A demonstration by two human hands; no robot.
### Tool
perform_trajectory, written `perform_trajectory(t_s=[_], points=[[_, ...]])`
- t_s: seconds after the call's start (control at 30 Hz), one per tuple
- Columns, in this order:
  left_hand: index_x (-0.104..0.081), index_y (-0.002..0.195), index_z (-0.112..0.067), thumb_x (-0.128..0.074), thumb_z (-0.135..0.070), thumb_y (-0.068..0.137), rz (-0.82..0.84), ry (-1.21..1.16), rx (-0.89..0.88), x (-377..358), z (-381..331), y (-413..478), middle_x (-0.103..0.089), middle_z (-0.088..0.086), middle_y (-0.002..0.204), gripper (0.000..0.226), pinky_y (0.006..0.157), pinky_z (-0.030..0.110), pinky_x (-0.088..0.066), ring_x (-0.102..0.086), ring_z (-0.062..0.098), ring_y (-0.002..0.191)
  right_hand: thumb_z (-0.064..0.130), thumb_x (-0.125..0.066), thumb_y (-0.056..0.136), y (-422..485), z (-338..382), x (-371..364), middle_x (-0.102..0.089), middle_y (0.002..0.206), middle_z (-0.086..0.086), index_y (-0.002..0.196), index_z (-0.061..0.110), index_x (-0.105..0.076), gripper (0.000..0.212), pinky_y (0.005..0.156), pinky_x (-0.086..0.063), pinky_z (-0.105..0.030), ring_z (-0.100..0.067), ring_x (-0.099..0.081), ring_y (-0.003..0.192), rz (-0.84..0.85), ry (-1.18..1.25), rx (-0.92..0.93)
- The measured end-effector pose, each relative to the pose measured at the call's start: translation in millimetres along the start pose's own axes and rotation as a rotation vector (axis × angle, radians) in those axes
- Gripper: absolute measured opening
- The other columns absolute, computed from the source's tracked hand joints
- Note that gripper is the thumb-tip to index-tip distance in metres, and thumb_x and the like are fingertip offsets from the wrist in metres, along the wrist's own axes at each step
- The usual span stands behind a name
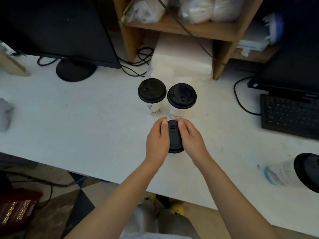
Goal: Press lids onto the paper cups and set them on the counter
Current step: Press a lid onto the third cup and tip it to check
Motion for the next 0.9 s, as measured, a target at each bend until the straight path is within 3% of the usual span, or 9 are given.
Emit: perform_trajectory(t_s=[0.07,0.17,0.4,0.5,0.57,0.67,0.73,0.83,0.9], points=[[-0.055,0.103,-0.031,-0.032,-0.031,0.101,-0.015,-0.013,-0.003,-2,3,2,-0.058,-0.02,0.088,0.023,0.078,0.022,-0.049,-0.058,0.001,0.088,0.027,-0.039,0.1,0,-2,-1,-0.062,0.099,0.013,0.108,0.024,-0.059,0.022,0.076,-0.046,-0.015,-0.003,-0.058,0.094,-0.045,0.002,0.031],[-0.056,0.103,-0.031,-0.032,-0.03,0.101,-0.004,-0.018,-0.018,-2,7,3,-0.061,-0.018,0.091,0.024,0.076,0.021,-0.05,-0.059,0.0,0.088,0.024,-0.041,0.099,0,-6,0,-0.063,0.102,0.012,0.108,0.024,-0.059,0.021,0.074,-0.047,-0.011,-0.002,-0.058,0.095,-0.063,0.012,0.044],[-0.058,0.103,-0.027,-0.033,-0.027,0.101,0.01,-0.049,-0.043,-5,9,7,-0.062,-0.014,0.093,0.025,0.076,0.021,-0.05,-0.059,0.003,0.09,0.022,-0.041,0.099,3,-6,-1,-0.063,0.102,0.009,0.107,0.022,-0.06,0.02,0.078,-0.05,-0.02,-0.007,-0.059,0.096,-0.057,0.044,0.026],[-0.059,0.108,-0.023,-0.033,-0.03,0.101,0.123,-0.037,-0.038,-9,10,12,-0.063,-0.012,0.097,0.028,0.077,0.019,-0.049,-0.059,0.006,0.093,0.025,-0.038,0.101,-4,-6,1,-0.063,0.105,0.007,0.112,0.019,-0.06,0.025,0.081,-0.051,-0.021,-0.008,-0.06,0.098,-0.072,0.055,0.01],[-0.061,0.113,-0.023,-0.031,-0.036,0.1,0.264,-0.02,-0.016,-18,8,17,-0.063,-0.012,0.101,0.035,0.08,0.016,-0.047,-0.059,0.005,0.097,0.027,-0.034,0.102,-12,-9,6,-0.062,0.108,0.007,0.117,0.019,-0.056,0.028,0.078,-0.048,-0.011,-0.005,-0.058,0.098,-0.1,0.055,-0.018],[-0.06,0.118,-0.025,-0.029,-0.041,0.1,0.387,0.122,-0.03,-30,0,29,-0.061,-0.012,0.105,0.04,0.078,0.013,-0.04,-0.055,0.003,0.099,0.027,-0.032,0.102,-28,-16,16,-0.054,0.112,0.004,0.122,0.017,-0.048,0.027,0.067,-0.04,0.001,0.003,-0.052,0.092,-0.136,0.024,-0.077],[-0.06,0.117,-0.02,-0.033,-0.042,0.099,0.39,0.235,-0.102,-35,-10,40,-0.065,-0.005,0.106,0.039,0.082,0.02,-0.039,-0.057,0.011,0.102,0.024,-0.034,0.101,-40,-20,22,-0.051,0.115,0.002,0.117,0.019,-0.044,0.02,0.067,-0.039,-0.002,-0.002,-0.05,0.093,-0.159,0.007,-0.109],[-0.061,0.112,-0.016,-0.04,-0.043,0.097,0.459,0.408,-0.285,-52,-31,47,-0.07,0.003,0.101,0.038,0.085,0.033,-0.048,-0.063,0.018,0.096,0.021,-0.041,0.099,-59,-25,25,-0.048,0.118,-0.001,0.108,0.024,-0.042,0.01,0.076,-0.037,-0.015,-0.012,-0.05,0.104,-0.204,-0.014,-0.122],[-0.063,0.111,-0.017,-0.04,-0.044,0.096,0.524,0.581,-0.425,-66,-45,42,-0.069,0.002,0.103,0.038,0.083,0.038,-0.05,-0.062,0.019,0.094,0.02,-0.044,0.097,-70,-30,27,-0.048,0.116,-0.001,0.109,0.023,-0.043,0.013,0.069,-0.039,-0.009,-0.002,-0.052,0.094,-0.232,-0.005,-0.158]])
Point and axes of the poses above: each hand's wrist, its own y-axis towards the middle knuckle, its own x-axis out of the back of the hand, z = x × y, the point moved 10 cm from there along y, towards the middle knuckle
